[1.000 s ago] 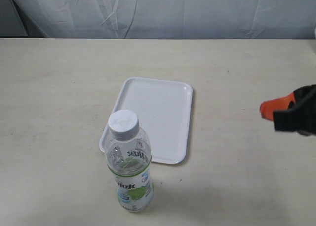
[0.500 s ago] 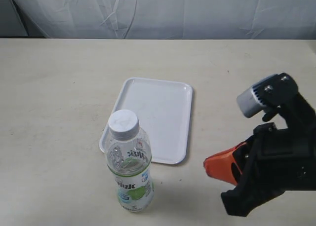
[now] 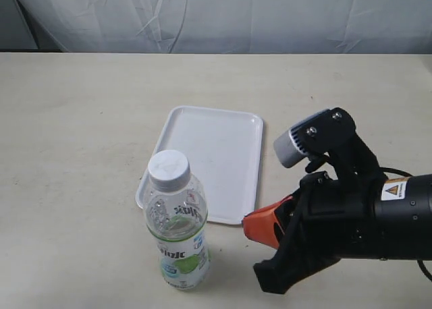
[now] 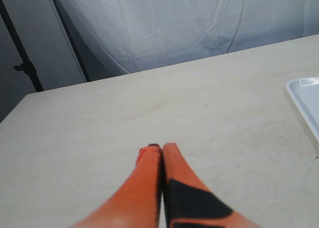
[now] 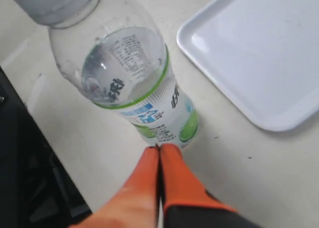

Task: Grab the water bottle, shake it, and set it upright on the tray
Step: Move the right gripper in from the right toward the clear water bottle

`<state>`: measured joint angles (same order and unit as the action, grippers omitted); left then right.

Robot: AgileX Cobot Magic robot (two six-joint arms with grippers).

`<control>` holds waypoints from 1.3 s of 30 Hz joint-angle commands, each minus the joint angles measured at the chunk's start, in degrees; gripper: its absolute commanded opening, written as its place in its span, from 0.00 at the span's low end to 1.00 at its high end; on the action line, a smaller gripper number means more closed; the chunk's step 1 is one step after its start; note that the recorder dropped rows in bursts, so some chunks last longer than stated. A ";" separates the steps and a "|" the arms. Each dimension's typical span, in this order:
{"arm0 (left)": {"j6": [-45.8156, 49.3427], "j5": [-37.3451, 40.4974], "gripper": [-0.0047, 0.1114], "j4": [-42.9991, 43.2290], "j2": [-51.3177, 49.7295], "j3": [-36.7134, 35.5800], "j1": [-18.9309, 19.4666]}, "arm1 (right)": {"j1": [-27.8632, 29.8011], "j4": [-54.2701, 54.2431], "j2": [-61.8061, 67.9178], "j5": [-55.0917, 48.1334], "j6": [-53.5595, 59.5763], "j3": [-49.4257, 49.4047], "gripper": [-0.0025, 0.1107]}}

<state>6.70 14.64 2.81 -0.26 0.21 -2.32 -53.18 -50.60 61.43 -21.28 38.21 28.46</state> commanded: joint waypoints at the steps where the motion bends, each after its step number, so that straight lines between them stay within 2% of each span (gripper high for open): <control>1: -0.28 -0.58 0.04 -0.14 0.26 -0.21 -0.02 | -0.15 -1.10 0.12 -1.48 0.64 -0.28 0.02; 9: -0.17 -0.58 0.04 -0.14 0.26 -0.21 -0.02 | -0.15 -1.10 0.17 -0.88 0.83 -0.28 0.02; 11: -0.17 -0.58 0.04 -0.14 0.26 -0.21 -0.02 | -0.15 -1.10 0.75 -0.64 0.98 -0.28 0.06; 13: -0.17 -0.58 0.04 -0.14 0.26 -0.21 -0.02 | -0.15 -1.10 2.16 -0.91 0.98 -0.28 0.17; 14: -0.17 -0.58 0.04 -0.14 0.26 -0.21 -0.02 | -0.15 -1.10 3.14 -0.91 0.98 -0.28 0.26; 19: -0.17 -0.58 0.04 -0.14 0.26 -0.21 -0.02 | -0.15 -1.10 8.07 -0.76 0.98 -0.28 0.86; 20: -0.17 -0.58 0.04 -0.14 0.26 -0.21 -0.02 | -0.15 -1.10 8.87 -0.58 0.98 -0.16 0.94; 24: -0.17 -0.58 0.04 -0.14 0.26 -0.21 -0.02 | -1.19 -1.35 12.12 1.26 2.05 -0.16 0.94; 29: -0.17 -0.58 0.04 -0.14 0.26 -0.21 -0.02 | -6.25 -1.35 14.07 7.62 6.89 -0.16 0.94; 33: -0.17 -0.58 0.04 -0.14 0.26 -0.21 -0.02 | -12.29 -1.35 14.08 17.55 9.23 -0.16 0.94; 39: -0.17 -0.58 0.04 -0.14 0.26 -0.21 -0.02 | -18.18 -0.29 14.08 29.83 9.32 -0.16 0.94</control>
<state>6.70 14.64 2.81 -0.26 0.21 -2.32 -69.96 -51.32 75.59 4.88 46.95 28.46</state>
